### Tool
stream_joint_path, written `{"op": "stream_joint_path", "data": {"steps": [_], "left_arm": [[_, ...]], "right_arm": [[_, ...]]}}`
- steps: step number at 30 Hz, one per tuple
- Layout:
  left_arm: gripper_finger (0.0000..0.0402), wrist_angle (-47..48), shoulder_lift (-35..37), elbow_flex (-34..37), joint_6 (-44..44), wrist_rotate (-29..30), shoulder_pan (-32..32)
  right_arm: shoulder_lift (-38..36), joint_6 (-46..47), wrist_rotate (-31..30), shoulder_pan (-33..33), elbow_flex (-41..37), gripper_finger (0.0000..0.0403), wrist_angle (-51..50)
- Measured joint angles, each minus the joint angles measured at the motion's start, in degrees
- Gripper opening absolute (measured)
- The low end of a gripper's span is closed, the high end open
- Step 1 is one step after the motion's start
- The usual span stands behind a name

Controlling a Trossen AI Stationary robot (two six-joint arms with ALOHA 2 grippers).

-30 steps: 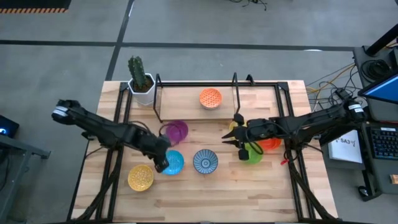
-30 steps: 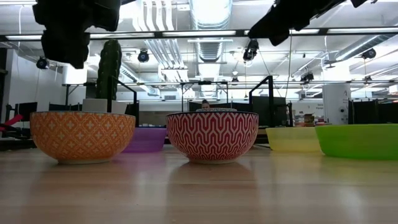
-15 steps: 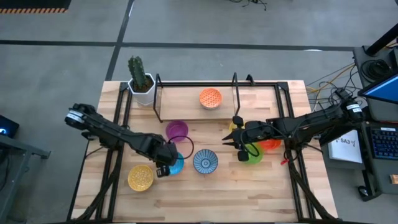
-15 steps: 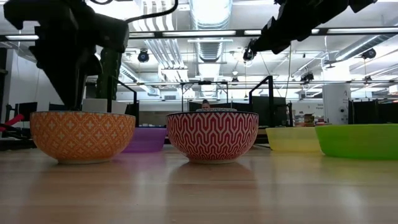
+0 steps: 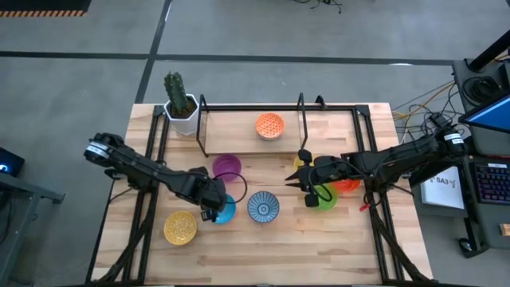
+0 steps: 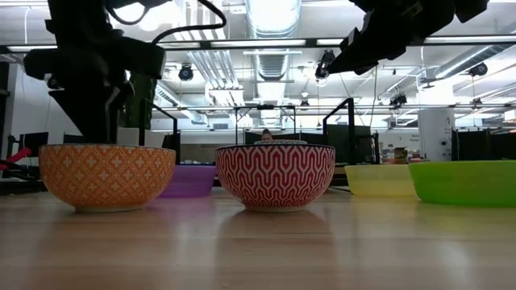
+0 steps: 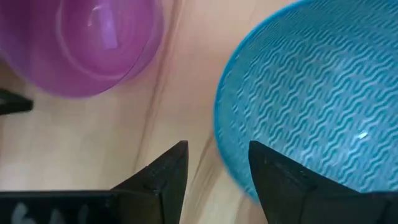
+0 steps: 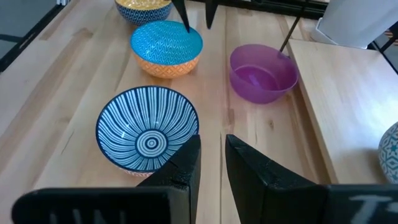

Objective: Place and stack bowls onto a shelf
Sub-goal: Stack the orange-blue patterned bowl on top of the blue-orange patterned bowl on the shelf

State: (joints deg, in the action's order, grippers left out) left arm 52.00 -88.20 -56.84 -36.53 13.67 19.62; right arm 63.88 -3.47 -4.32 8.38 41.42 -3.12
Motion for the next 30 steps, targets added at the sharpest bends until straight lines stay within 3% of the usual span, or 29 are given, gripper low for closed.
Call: {"op": "stream_joint_path", "data": {"steps": [18,30], "left_arm": [[0.0112,-3.4,-8.0,0.0,-0.2,-0.3,0.0],[0.0009,-4.0,-6.6,-0.8,-2.4,-1.1,-0.2]], "right_arm": [[0.0,1.3,0.0,0.0,-1.1,0.0063,1.8],[0.0,2.3,-0.2,0.0,-1.1,0.0063,1.9]]}}
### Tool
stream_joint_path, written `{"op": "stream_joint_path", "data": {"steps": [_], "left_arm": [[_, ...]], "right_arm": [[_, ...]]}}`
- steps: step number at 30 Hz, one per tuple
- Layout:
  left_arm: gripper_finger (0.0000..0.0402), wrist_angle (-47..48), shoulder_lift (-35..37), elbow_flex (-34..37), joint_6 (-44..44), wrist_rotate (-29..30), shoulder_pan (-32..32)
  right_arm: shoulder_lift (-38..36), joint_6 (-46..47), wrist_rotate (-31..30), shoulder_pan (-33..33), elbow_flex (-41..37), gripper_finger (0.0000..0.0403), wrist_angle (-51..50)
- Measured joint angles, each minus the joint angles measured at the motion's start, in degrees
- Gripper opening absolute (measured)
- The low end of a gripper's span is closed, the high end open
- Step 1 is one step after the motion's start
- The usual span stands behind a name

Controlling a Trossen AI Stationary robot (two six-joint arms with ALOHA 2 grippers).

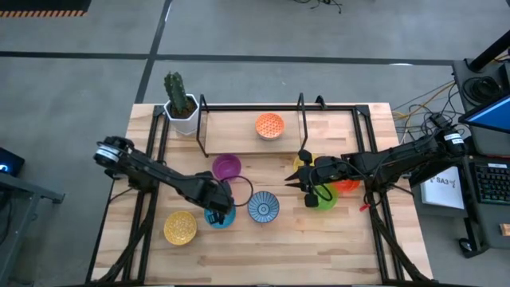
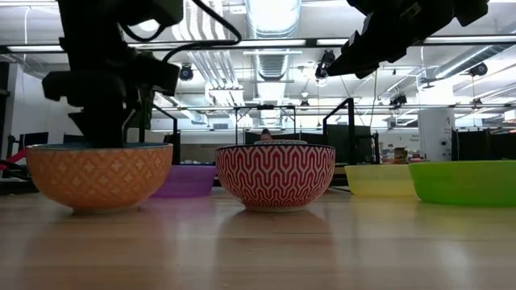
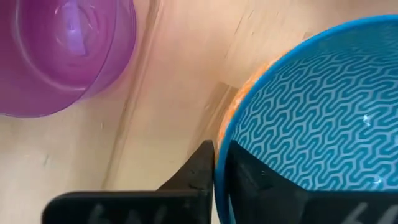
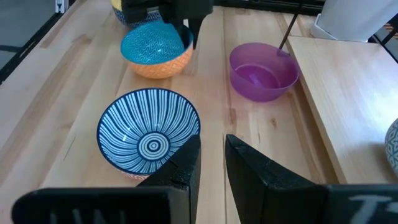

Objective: Place and stack bowls onto a shelf
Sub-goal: Stack the orange-blue patterned bowl on top of the blue-orange patterned bowl on the shelf

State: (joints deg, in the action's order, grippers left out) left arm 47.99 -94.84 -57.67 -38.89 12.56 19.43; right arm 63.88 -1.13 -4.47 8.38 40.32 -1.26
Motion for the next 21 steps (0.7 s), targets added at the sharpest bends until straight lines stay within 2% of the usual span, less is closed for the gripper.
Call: {"op": "stream_joint_path", "data": {"steps": [7,12,18,21], "left_arm": [[0.0006,1.1,4.7,0.5,-2.3,1.4,0.0],[0.0005,-2.5,10.2,0.5,-3.5,3.2,-0.9],[0.0005,-10.1,15.7,0.3,-3.6,5.1,-6.2],[0.0005,-12.7,17.4,0.3,-0.9,5.7,-10.3]], "right_arm": [[0.0,-0.7,0.0,0.0,0.0,0.0063,0.3],[-0.4,-2.9,0.0,0.0,0.0,0.0063,0.1],[-4.3,-8.1,0.0,-1.3,0.0,0.0063,-0.1],[-7.4,-10.4,-0.1,-2.4,0.0,0.0063,-1.0]]}}
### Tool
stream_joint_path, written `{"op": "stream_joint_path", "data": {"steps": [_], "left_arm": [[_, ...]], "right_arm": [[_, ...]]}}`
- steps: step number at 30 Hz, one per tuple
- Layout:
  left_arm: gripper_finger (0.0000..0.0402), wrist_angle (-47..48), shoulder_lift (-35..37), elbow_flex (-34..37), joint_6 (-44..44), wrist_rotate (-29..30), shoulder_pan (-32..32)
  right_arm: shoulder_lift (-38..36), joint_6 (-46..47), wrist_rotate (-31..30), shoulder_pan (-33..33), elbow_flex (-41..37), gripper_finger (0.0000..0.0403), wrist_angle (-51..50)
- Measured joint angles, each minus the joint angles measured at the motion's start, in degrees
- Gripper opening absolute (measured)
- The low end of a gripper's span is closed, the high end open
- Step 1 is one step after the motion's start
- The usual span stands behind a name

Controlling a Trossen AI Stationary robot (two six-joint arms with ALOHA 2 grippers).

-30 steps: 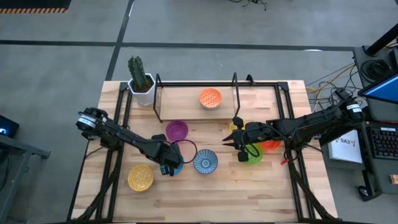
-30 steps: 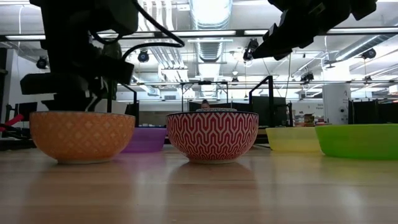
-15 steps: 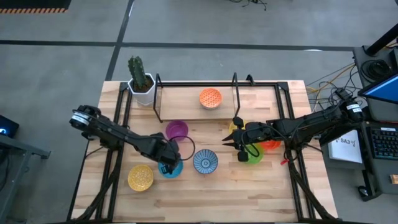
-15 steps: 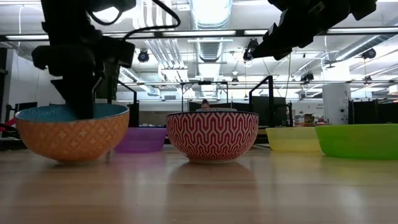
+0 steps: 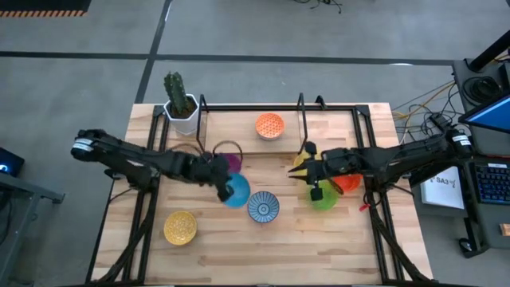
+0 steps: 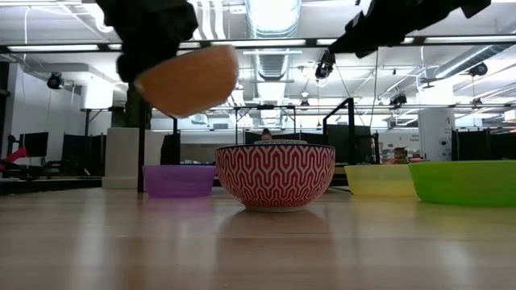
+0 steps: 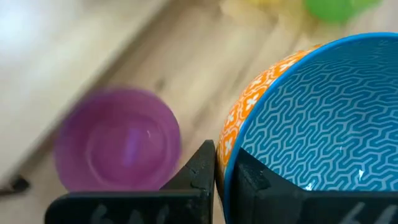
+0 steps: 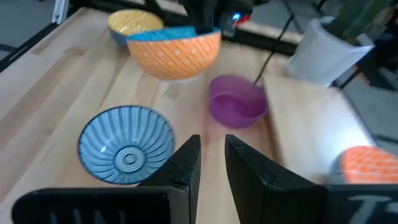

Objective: Place and stack bowls onto a shelf
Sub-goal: Stack the orange-blue patterned bowl on top of the blue-orange patterned bowl on the shelf

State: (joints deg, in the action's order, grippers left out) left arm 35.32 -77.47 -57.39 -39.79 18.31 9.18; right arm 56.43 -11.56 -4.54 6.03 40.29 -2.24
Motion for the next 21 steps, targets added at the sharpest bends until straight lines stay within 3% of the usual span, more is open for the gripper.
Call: {"op": "stream_joint_path", "data": {"steps": [11,21], "left_arm": [[0.0004,0.9,-1.3,-10.2,4.8,0.3,-8.3],[0.0004,12.8,-7.8,-25.5,-4.0,-1.7,-15.6]], "right_arm": [[-8.6,-3.3,5.2,-0.8,-4.9,0.0063,2.3],[-13.8,1.0,4.5,-0.8,-10.4,0.0063,4.3]]}}
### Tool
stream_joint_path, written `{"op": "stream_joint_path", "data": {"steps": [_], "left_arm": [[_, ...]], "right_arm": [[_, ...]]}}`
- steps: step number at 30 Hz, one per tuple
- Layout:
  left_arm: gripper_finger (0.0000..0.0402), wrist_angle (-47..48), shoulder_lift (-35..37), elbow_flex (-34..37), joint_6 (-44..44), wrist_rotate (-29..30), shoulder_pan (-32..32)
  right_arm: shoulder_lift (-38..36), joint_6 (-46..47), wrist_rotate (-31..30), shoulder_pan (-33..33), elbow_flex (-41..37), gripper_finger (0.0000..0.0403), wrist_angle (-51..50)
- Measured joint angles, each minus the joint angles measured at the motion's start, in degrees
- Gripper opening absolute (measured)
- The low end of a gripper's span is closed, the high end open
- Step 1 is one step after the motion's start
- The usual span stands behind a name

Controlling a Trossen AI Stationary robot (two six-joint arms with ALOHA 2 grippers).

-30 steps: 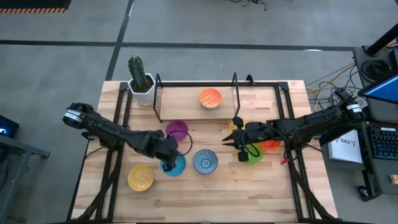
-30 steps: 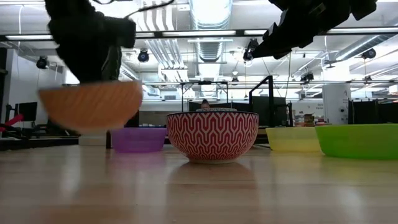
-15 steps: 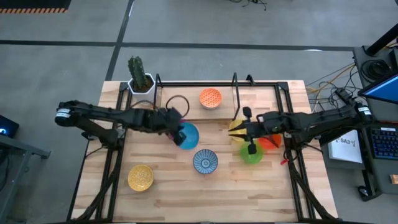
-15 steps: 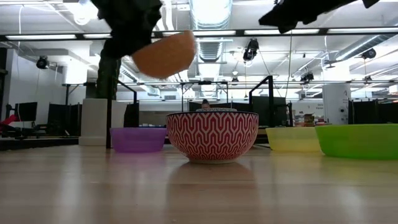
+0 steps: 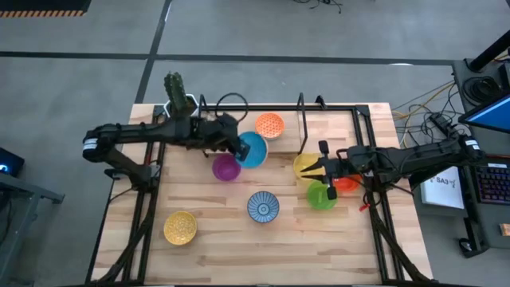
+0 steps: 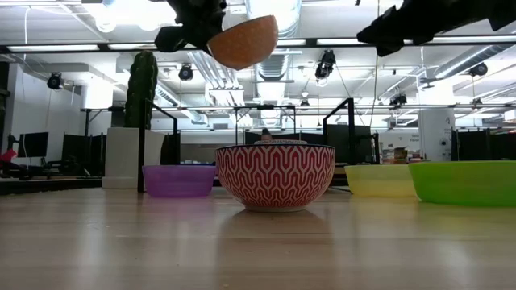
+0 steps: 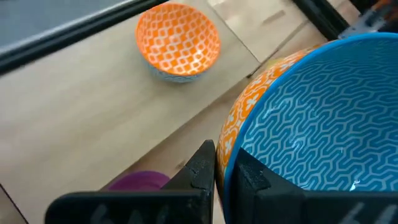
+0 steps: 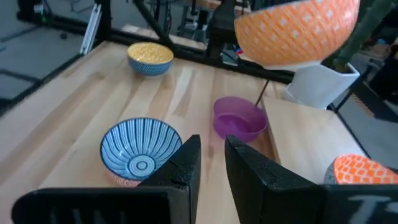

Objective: Place and stack bowls onto a shelf
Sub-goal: Stack the orange-blue patterned bowl on top of the blue-orange patterned bowl on the shelf

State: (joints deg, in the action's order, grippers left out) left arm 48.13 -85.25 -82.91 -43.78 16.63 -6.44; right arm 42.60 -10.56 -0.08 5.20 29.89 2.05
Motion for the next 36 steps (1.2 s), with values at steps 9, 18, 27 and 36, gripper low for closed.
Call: {"op": "stream_joint_path", "data": {"steps": [9,18,27,36], "left_arm": [[0.0004,5.2,-8.9,-9.0,2.2,-9.0,-8.7],[0.0004,10.4,-17.4,-17.2,9.0,-14.6,-17.0],[0.0004,13.0,-24.6,-24.5,13.3,-16.3,-22.1],[0.0004,18.5,-34.1,-37.6,17.9,-18.9,-23.6]], "right_arm": [[-2.6,1.8,0.0,0.0,-0.2,0.0063,-1.8],[-3.2,2.0,0.0,0.0,-0.2,0.0063,-2.7],[-3.2,1.8,0.0,0.0,-0.2,0.0063,-4.0],[-3.2,1.4,0.0,0.0,-0.2,0.0063,-4.0]]}}
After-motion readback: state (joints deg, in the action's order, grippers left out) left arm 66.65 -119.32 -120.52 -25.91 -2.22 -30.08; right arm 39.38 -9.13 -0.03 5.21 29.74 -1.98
